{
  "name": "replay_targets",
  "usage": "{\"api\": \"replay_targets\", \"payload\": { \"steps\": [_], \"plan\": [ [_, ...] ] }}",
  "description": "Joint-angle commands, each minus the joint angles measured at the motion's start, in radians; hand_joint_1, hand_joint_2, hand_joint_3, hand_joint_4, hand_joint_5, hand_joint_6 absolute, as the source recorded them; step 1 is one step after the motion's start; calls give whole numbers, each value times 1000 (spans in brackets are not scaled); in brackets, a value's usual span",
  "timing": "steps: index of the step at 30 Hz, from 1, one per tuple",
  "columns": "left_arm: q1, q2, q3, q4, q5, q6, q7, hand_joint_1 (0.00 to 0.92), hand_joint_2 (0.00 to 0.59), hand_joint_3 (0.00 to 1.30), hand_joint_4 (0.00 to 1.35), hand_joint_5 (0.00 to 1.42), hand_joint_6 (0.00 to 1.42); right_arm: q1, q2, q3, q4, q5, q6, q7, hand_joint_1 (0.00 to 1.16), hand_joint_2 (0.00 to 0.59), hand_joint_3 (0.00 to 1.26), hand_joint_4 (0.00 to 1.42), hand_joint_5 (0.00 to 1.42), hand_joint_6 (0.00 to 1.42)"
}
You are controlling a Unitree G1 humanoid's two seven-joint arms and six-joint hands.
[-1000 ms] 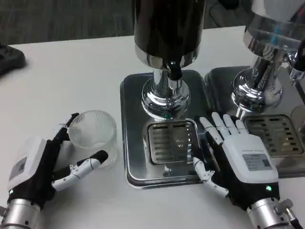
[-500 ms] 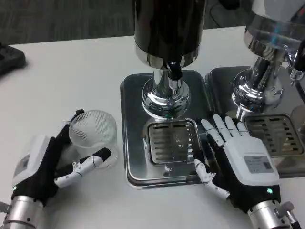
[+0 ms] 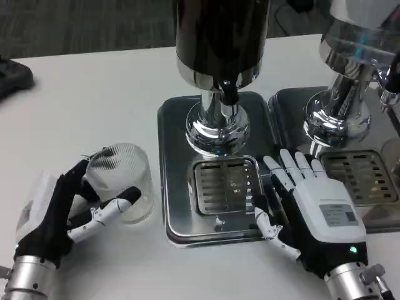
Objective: Grasp the cup under the faucet to collect the drink, then remove the cup.
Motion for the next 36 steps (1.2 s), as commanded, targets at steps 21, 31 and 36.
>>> {"api": "replay_targets", "payload": {
  "steps": [21,31,36],
  "plan": [
    [-50,-5,8,-42,112,-57,222,451,144,425,481,758,777,8,2,-3,-19,-5,8,-15,181,505,123,0,0,0],
    [-140,-34,-65,-14,146,-61,182,449,144,425,489,758,794,43,1,-20,-67,-20,40,-43,181,505,123,0,0,0],
    [-150,-42,-97,-17,167,-62,172,446,142,425,488,758,796,43,1,-23,-68,-24,55,-41,181,505,123,0,0,0]
  ]
}}
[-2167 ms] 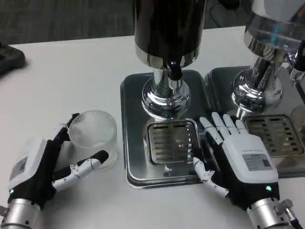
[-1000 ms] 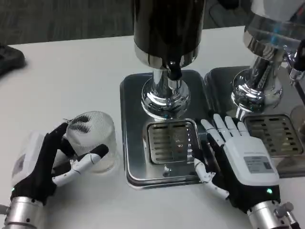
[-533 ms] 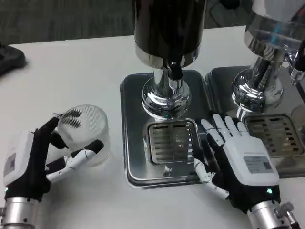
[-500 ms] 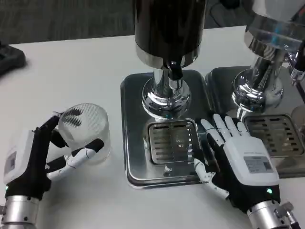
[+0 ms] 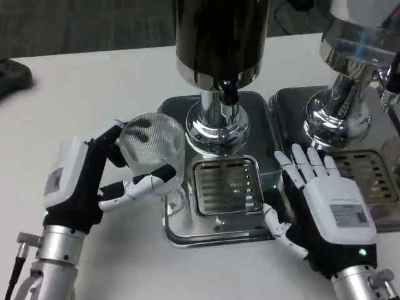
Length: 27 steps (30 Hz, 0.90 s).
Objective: Grasp the cup under the faucet to collect the drink, then remove the cup.
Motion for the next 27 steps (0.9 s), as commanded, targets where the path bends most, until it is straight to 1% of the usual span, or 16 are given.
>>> {"api": "replay_targets", "payload": {
  "steps": [1,4,9,14,18,24,27],
  "plan": [
    [-33,-3,-24,3,24,-24,-3,446,142,425,489,758,797,3,2,-6,-9,-3,10,-9,181,505,123,0,0,0],
    [-62,-10,-44,28,42,-17,-6,442,144,425,489,758,798,5,3,-5,-7,-2,9,-10,181,505,123,0,0,0],
    [-137,-38,-94,106,79,5,4,432,144,425,482,758,792,9,8,-10,-8,1,16,-17,181,505,123,0,0,0],
    [-176,-54,-132,160,98,13,16,426,143,425,479,758,786,11,15,-10,-8,1,23,-20,181,505,123,0,0,0],
    [-193,-57,-146,187,107,19,25,425,143,425,478,758,785,13,18,-10,-10,0,24,-23,181,505,123,0,0,0],
    [-226,-62,-192,218,135,47,29,418,146,416,468,745,784,18,20,-14,-12,3,26,-20,181,505,123,0,0,0],
    [-235,-59,-216,223,143,60,18,394,143,377,422,699,713,16,21,-11,-10,3,22,-19,181,505,123,0,0,0]
  ]
}}
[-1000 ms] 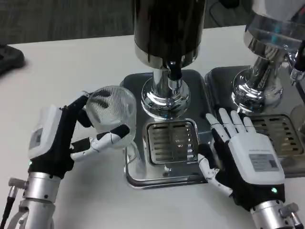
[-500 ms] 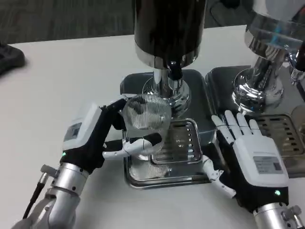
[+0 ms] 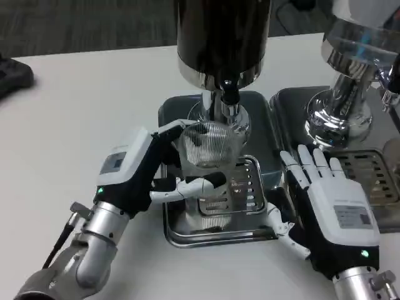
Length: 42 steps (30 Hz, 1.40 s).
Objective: Grasp the cup under the faucet to collect the drink, then remove the cup.
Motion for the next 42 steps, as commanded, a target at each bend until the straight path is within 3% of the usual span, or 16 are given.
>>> {"api": "replay_targets", "payload": {
  "steps": [1,7,18,23,27,31,37,42],
  "plan": [
    [-16,-2,-42,16,29,30,-7,377,137,357,392,673,679,6,6,-1,-6,3,2,-10,181,505,123,0,0,0],
    [3,21,-38,6,1,48,-22,196,96,229,272,557,499,-8,7,4,8,8,-8,-3,181,505,123,0,0,0],
    [57,53,-6,-34,-38,42,-57,41,27,151,185,486,504,-16,9,13,18,18,-11,-5,181,505,123,0,0,0],
    [108,88,46,-97,-83,10,-44,22,14,150,174,476,480,-14,7,12,16,18,-8,-7,181,505,123,0,0,0],
    [145,130,118,-171,-138,-34,-55,0,8,141,143,377,261,-19,6,12,20,21,-11,-4,181,505,123,0,0,0],
    [163,149,176,-228,-221,-96,-118,0,16,124,109,308,171,-23,7,14,24,23,-13,-2,184,517,124,0,0,0],
    [174,137,238,-294,-411,-205,-292,0,89,154,119,315,205,-22,6,12,21,24,-10,-2,187,520,124,0,0,0],
    [177,129,272,-383,-545,-228,-438,0,112,196,173,345,261,-24,6,10,25,27,-9,-1,188,520,124,0,0,0]
  ]
}}
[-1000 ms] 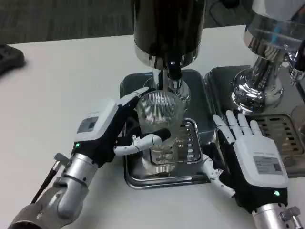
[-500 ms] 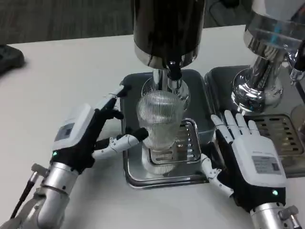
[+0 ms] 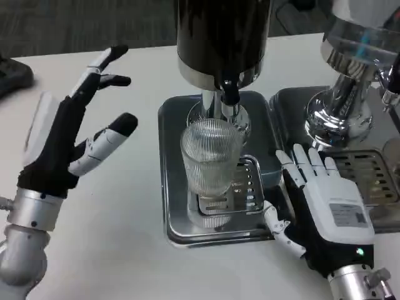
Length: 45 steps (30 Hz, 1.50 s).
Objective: Grasp the cup under the faucet to collect the drink, then remove the cup.
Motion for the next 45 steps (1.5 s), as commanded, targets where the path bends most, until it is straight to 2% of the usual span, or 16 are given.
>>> {"api": "replay_targets", "payload": {
  "steps": [1,6,8,13,19,27,37,42,45],
  "plan": [
    [11,-6,29,-83,-98,-25,-118,0,115,203,184,348,273,-5,-4,-3,9,7,-9,-2,188,521,124,0,0,0],
    [13,-21,22,-180,-226,0,-306,0,122,253,246,404,359,-1,-3,-1,8,8,-9,-5,189,521,124,0,0,0],
    [11,-29,21,-192,-245,14,-359,0,123,287,286,426,405,0,-2,-3,9,11,-9,-4,189,521,124,0,0,0],
    [1,-52,26,-193,-253,46,-445,0,128,313,297,440,413,-3,0,-3,11,18,-7,-2,189,521,124,0,0,0],
    [-57,-102,1,-150,-237,81,-543,0,141,270,190,270,250,-3,-1,-4,12,18,-5,-2,189,521,124,0,0,0],
    [-88,-150,-14,-147,-226,86,-613,0,145,260,150,234,194,-3,4,-9,18,32,-7,-6,189,521,124,0,0,0],
    [-70,-138,-11,-193,-191,82,-632,0,146,273,144,230,193,-1,8,-27,-2,81,-29,0,188,510,117,0,0,0],
    [-72,-124,-7,-213,-147,71,-615,0,146,279,147,231,193,5,17,-55,-14,136,-43,14,187,506,115,0,0,0],
    [-78,-112,-10,-220,-122,66,-612,0,146,289,148,240,197,8,13,-61,-25,146,-42,18,186,505,115,0,0,0]
  ]
}}
